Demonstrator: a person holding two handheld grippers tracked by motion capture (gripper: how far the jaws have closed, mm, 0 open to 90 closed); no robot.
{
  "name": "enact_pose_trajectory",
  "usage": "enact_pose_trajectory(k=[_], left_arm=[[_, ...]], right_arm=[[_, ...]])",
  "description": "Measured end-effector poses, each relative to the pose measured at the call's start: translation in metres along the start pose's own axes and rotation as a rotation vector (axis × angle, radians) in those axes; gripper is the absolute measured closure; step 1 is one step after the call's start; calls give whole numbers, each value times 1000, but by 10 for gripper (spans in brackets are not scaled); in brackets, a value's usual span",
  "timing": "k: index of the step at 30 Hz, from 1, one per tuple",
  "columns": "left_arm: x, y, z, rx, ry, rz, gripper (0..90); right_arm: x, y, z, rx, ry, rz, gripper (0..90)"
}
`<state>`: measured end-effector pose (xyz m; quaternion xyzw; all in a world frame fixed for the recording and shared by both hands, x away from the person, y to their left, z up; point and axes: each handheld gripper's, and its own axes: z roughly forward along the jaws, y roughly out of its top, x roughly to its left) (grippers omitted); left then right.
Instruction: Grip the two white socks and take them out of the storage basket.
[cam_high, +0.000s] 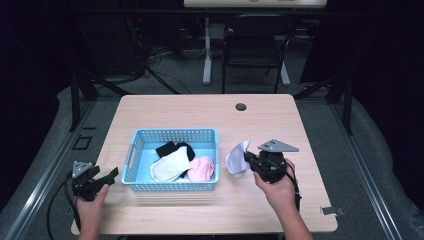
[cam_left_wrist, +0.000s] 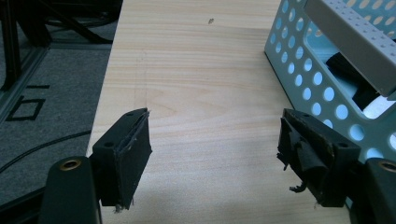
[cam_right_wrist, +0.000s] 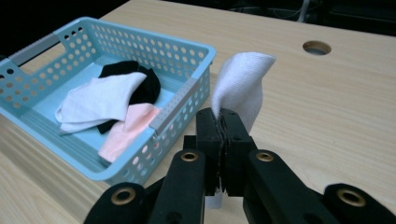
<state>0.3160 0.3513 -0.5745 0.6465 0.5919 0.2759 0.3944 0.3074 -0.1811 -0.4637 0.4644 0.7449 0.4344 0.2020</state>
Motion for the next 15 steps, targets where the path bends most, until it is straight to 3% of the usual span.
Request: enact_pose_trajectory(k=[7, 12, 15], left_arm=[[0, 0, 0, 3, 2, 0, 253], [0, 0, 0, 1, 1, -1, 253], [0, 0, 1, 1, 0, 0, 253]], right_arm=[[-19, -26, 13, 48, -52, 49, 881], [-41, -41, 16, 46, -66, 154, 880], [-52, -47, 18, 71, -95, 175, 878]])
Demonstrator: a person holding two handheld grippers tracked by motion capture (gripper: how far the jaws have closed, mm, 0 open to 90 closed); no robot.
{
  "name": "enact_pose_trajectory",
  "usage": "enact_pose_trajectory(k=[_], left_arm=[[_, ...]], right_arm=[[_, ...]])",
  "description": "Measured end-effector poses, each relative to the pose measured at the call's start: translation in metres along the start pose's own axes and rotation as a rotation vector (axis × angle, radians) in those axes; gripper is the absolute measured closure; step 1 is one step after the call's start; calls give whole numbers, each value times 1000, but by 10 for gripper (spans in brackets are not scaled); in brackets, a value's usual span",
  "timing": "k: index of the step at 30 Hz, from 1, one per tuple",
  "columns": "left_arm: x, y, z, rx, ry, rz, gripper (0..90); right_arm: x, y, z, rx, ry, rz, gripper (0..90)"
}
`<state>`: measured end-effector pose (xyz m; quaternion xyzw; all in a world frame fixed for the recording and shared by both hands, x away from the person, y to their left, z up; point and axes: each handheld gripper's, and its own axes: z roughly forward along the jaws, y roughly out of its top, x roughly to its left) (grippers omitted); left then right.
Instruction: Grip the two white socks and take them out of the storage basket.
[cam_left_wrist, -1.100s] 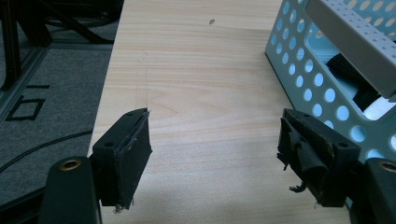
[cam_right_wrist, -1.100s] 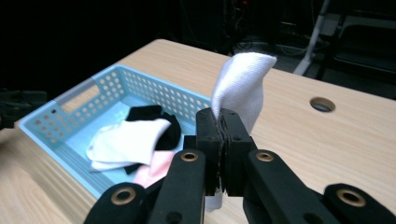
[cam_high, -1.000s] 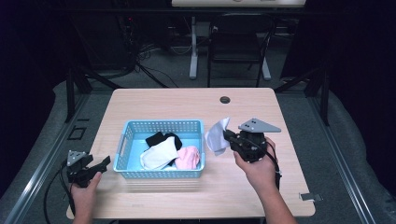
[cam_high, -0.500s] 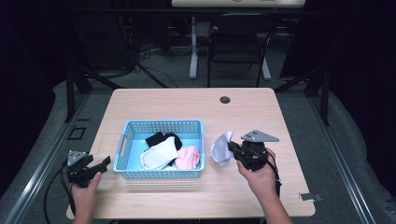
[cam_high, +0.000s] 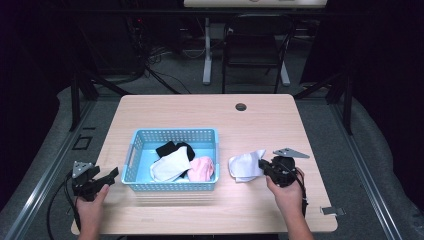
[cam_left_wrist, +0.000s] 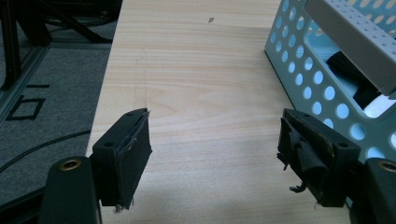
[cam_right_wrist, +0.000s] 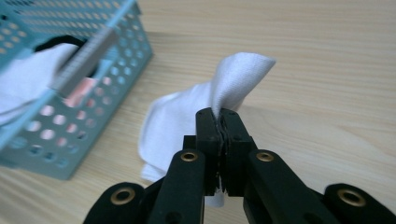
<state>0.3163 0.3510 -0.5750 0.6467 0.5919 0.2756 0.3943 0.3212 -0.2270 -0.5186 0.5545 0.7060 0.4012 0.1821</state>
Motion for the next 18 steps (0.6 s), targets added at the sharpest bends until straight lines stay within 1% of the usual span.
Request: enact_pose_trajectory(k=[2, 4, 6, 8, 11, 12, 14, 15, 18], left_arm=[[0, 0, 0, 1, -1, 0, 253], [0, 0, 0, 0, -1, 0, 253], [0, 0, 0, 0, -1, -1, 253], [0, 0, 0, 0, -1, -1, 253], [0, 0, 0, 1, 0, 0, 253], [0, 0, 0, 1, 1, 0, 253], [0, 0, 0, 0, 1, -1, 253], [0, 0, 0, 1, 1, -1, 253], [0, 0, 0, 4, 2, -1, 253]], right_arm=[[-7, -2, 2, 10, -24, 12, 875], [-15, -4, 5, 12, -30, 37, 869], [-22, -4, 8, 24, -38, 44, 865], [-29, -3, 12, 20, -40, 56, 861], [-37, -3, 19, 28, -49, 78, 847], [-38, -2, 20, 34, -58, 80, 830], [-38, -3, 20, 21, -72, 92, 761], [-37, -2, 18, 10, -67, 92, 732], [-30, -2, 13, -39, -62, 60, 638]])
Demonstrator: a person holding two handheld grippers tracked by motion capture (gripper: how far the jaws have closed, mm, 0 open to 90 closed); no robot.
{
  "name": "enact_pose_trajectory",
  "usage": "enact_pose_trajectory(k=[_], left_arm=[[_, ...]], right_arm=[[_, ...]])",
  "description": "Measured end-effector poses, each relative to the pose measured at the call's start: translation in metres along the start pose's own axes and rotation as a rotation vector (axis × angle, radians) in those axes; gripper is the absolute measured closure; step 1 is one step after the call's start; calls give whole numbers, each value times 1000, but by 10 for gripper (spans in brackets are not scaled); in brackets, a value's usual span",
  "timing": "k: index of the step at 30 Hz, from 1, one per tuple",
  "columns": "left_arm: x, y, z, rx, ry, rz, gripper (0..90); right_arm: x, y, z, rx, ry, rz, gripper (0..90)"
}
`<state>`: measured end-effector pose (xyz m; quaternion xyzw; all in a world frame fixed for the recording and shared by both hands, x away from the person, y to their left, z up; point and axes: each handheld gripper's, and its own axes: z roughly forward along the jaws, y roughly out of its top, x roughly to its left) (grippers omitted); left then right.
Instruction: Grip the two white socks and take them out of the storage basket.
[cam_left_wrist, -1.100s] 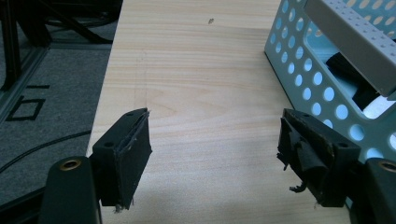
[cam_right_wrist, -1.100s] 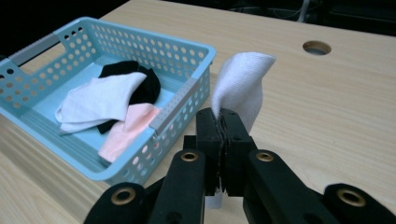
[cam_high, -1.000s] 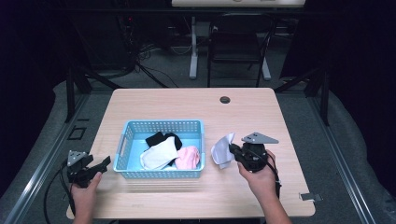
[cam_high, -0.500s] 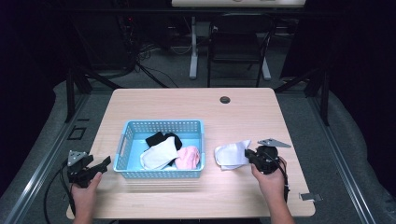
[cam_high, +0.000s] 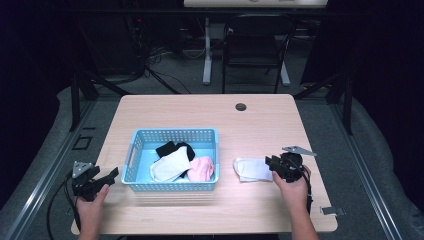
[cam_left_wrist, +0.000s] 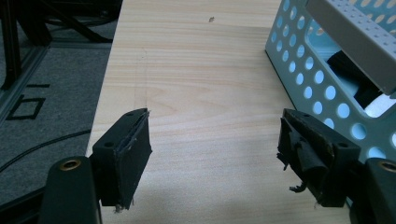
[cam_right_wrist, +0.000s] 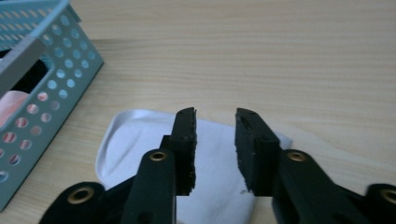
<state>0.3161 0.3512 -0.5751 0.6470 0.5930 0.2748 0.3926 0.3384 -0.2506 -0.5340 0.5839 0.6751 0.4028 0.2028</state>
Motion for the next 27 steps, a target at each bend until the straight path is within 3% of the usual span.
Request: enact_pose_trajectory(k=[4, 7, 13, 19, 23, 27], left_arm=[[0, 0, -1, 1, -1, 1, 253], [0, 0, 0, -7, 0, -2, 253], [0, 0, 0, -7, 0, -3, 253], [0, 0, -1, -8, -1, -3, 253], [1, 0, -1, -9, -2, -5, 253], [1, 0, -1, -10, -4, -6, 253]], right_arm=[[11, 1, -3, -54, 6, -9, 505], [24, 8, -6, -58, 28, -38, 465], [64, 26, -6, -68, 118, -124, 453], [108, 42, 13, -44, 231, -189, 440], [133, 48, 24, -26, 268, -251, 410], [157, 54, 34, -7, 322, -261, 404]])
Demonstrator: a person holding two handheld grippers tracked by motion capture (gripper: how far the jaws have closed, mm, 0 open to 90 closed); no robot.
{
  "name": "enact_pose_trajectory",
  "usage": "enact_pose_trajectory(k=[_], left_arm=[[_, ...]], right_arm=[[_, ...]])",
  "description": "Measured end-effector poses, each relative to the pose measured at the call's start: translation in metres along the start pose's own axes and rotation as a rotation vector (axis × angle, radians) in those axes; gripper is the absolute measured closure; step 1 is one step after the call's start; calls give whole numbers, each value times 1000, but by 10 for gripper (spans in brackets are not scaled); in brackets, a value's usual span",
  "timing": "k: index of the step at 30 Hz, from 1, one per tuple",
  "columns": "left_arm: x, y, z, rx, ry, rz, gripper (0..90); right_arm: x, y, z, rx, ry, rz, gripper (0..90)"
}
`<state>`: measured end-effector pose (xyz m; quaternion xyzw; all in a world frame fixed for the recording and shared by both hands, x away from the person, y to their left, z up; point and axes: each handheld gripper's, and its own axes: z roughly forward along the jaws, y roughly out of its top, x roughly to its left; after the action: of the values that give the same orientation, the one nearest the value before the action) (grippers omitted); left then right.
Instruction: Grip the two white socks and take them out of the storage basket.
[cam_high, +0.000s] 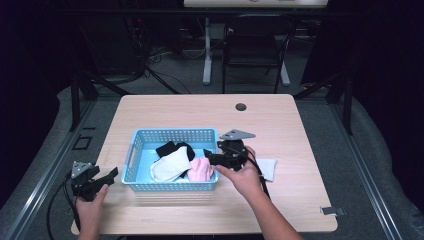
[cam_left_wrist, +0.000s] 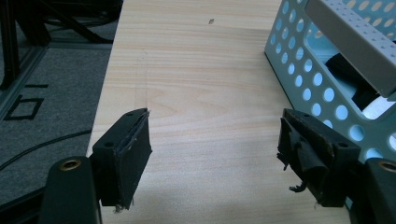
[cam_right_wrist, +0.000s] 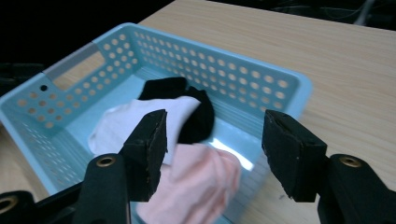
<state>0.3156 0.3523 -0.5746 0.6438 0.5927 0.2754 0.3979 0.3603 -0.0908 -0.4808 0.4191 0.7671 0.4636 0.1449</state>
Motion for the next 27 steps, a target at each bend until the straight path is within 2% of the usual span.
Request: enact_pose_trajectory(k=[2, 5, 8, 12, 16, 21, 24, 27], left_arm=[[0, 0, 0, 2, -1, 1, 253], [1, 0, -1, 2, 0, 0, 253], [1, 0, 0, 2, -1, 1, 253], [1, 0, 0, 2, -1, 1, 253], [1, 1, 0, 0, -3, 0, 253], [1, 1, 0, 0, -2, -2, 253], [1, 1, 0, -1, -2, -2, 253], [1, 1, 0, -1, -2, -2, 253]], right_arm=[[7, 4, 9, 19, 24, -2, 404], [18, 10, 22, 46, 27, -11, 413], [28, 15, 34, 97, 50, -4, 473], [38, 23, 54, 168, 36, -10, 540], [39, 28, 72, 230, 32, 19, 578], [33, 31, 91, 305, -12, 55, 625], [30, 30, 102, 355, -15, 90, 627], [26, 28, 111, 412, -33, 104, 630]])
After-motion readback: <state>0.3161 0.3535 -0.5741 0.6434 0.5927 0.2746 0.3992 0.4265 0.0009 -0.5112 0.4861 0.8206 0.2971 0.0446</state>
